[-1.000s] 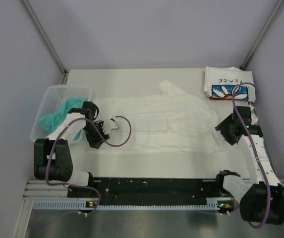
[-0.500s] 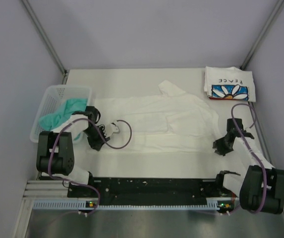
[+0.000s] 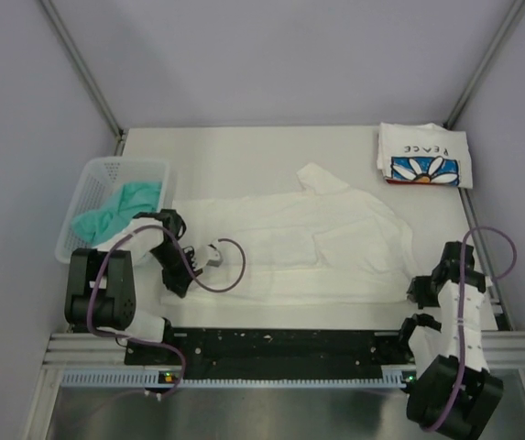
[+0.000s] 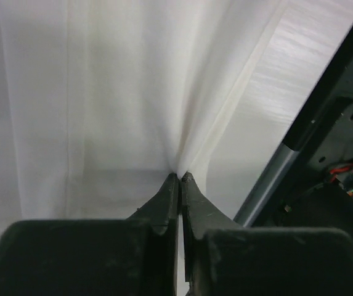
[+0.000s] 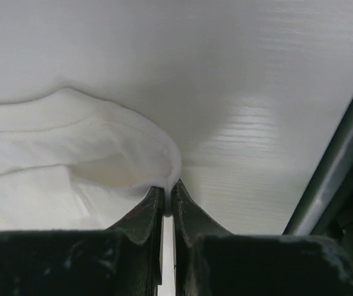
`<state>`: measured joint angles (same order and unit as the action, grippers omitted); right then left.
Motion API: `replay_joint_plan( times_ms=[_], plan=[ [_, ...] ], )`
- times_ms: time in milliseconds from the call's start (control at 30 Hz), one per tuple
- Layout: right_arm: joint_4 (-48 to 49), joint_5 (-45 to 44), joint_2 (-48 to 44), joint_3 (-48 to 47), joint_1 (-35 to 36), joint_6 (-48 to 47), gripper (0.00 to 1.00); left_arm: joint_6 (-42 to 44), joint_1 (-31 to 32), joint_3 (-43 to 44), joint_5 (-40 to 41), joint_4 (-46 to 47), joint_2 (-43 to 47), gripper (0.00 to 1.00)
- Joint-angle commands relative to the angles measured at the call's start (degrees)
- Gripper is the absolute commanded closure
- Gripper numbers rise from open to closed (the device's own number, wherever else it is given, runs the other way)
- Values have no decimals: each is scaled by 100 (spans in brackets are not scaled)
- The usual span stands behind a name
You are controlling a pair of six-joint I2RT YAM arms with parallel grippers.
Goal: Fold and stack the t-shirts
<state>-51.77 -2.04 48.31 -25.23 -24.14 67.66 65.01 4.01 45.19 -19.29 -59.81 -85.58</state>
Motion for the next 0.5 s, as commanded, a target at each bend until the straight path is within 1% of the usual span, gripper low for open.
replay_joint_plan(
  times_ms=[0, 33, 67, 100, 167, 200, 233, 333, 367, 400, 433, 467],
  plan=[
    [-1360, -761, -726, -307, -73, 827, 100, 521, 3, -72, 153, -944, 261, 88],
    [-1467, -815, -849, -298, -73, 924, 97, 565, 12, -89, 197, -997, 253, 76],
    [-1476, -789, -946, -272, -73, 933, 89, 582, 3, -81, 224, -1032, 261, 64],
    [-1485, -745, -1025, -280, -82, 968, 79, 609, 3, -28, 241, -1076, 261, 58],
    [-1511, -727, -1070, -429, -82, 995, 48, 679, 3, 208, 172, -1278, 261, 55],
    [-1529, -771, -1070, -586, -73, 951, 36, 705, -5, 479, 119, -1435, 253, 55],
    [-1521, -789, -1044, -814, -82, 873, 29, 706, -6, 760, 14, -1593, 244, 55],
    [-1450, -815, -921, -1701, -82, 232, 21, 583, 21, 1473, -469, -1902, 147, 55],
    [-1441, -772, -859, -1965, -73, 13, 20, 513, 56, 1614, -592, -1946, 103, 57],
    [-1398, -728, -850, -2238, -73, -163, 20, 443, 134, 1659, -689, -1947, 42, 63],
    [-1284, -649, -876, -2449, -65, -339, 24, 390, 222, 1651, -769, -1929, -2, 69],
    [-1092, -439, -937, -2538, -64, -472, 29, 320, 353, 1573, -813, -1868, -55, 74]
  ],
)
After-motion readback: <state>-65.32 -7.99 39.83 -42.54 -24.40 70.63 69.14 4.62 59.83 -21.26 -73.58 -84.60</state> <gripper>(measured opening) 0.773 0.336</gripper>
